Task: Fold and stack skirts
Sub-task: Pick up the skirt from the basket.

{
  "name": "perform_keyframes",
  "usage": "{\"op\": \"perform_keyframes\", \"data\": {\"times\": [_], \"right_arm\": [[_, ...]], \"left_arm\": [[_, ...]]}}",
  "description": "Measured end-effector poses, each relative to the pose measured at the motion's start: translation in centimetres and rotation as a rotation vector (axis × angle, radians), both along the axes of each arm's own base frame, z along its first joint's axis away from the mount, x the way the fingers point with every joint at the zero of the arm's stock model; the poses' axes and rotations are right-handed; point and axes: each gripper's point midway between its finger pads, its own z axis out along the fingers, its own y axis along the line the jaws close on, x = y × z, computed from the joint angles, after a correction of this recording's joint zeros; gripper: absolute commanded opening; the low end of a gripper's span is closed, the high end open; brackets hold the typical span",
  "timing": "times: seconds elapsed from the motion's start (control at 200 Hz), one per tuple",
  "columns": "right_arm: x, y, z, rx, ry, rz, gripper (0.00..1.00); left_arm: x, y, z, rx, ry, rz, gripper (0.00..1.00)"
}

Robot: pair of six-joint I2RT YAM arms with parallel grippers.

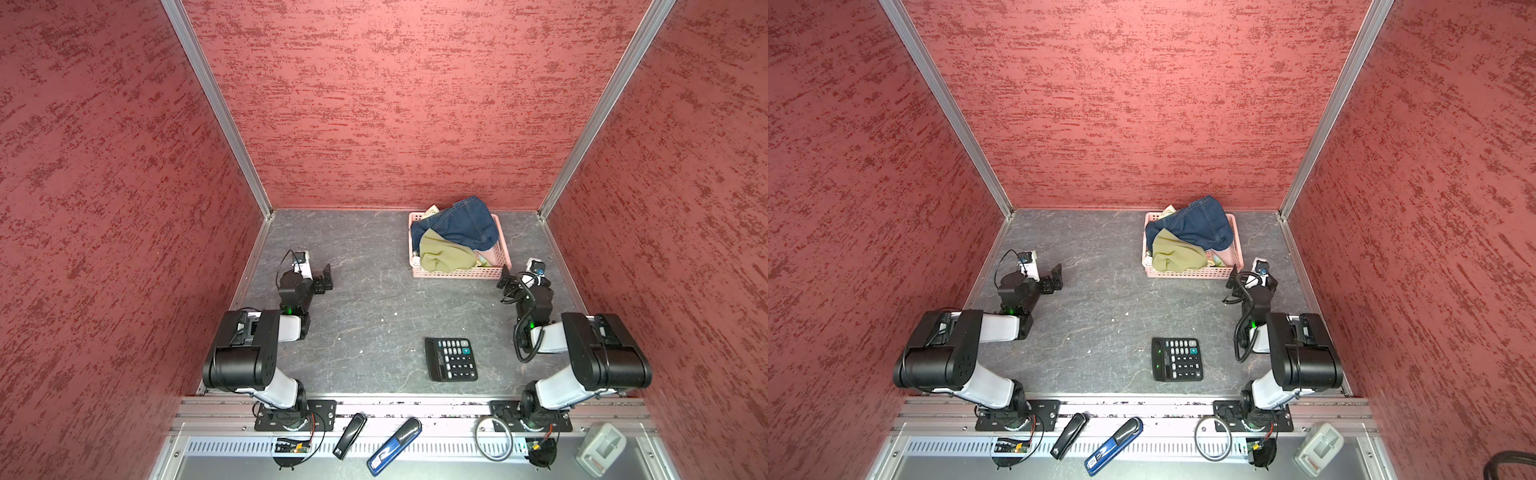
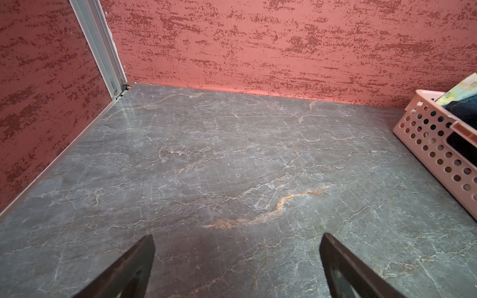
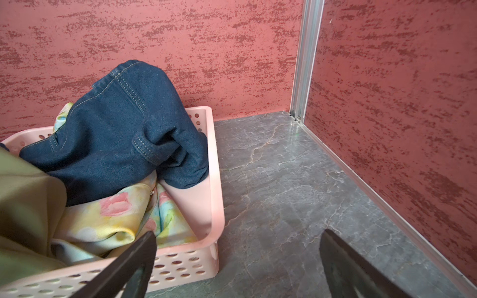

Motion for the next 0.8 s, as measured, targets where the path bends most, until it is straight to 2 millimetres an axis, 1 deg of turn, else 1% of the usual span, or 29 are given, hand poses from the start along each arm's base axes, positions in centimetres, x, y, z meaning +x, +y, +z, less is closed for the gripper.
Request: {"op": "perform_keyframes", "data": {"times": [0.095,0.15,0.23,0.306,0.361,0.461,0.501,0.566,0.651,0.741,0.796], "right_arm": [[-0.6,0.0,-0.1,-0.001,-0.01,-0.003,0.99],[-1.0,0.0,-0.1,-0.001,-0.016,-0.005,0.99],[-1.9,-0.1,-0.2,-0.002,-0.023,-0.014,0.99],[-2.7,-0.4,0.6,-0.002,-0.047,-0.032,0.99],[-3.1,-0.6,1.8,0.001,-0.083,-0.048,0.99],[-3.7,-1.2,4.3,0.012,-0.157,-0.085,0.99],[-4.1,-1.5,5.3,0.022,-0.182,-0.104,0.99],[-4.8,-2.0,6.6,0.042,-0.214,-0.138,0.99],[-5.1,-2.7,8.3,0.067,-0.231,-0.18,0.99],[-4.1,-3.1,11.2,0.101,-0.243,-0.207,0.99],[-3.3,-3.1,12.7,0.124,-0.241,-0.201,0.99]], "left_arm": [[-0.1,-0.1,0.1,0.001,0.001,0.001,0.99],[-0.2,-0.4,0.5,0.014,0.002,0.003,0.99],[-0.3,-1.4,1.7,0.037,0.003,-0.006,1.0],[0.2,-2.0,3.4,0.05,0.003,0.001,1.0],[0.8,-2.0,5.0,0.046,0.006,0.026,1.0],[1.6,-1.1,8.2,0.001,0.02,0.103,1.0],[1.6,-0.9,9.4,-0.013,0.022,0.131,0.99],[1.4,-0.9,10.8,-0.033,0.027,0.153,1.0],[0.8,-1.8,12.0,-0.072,0.054,0.152,0.98],[0.5,-3.5,12.8,-0.108,0.095,0.124,0.96],[0.5,-5.0,13.2,-0.132,0.128,0.087,0.96]]}}
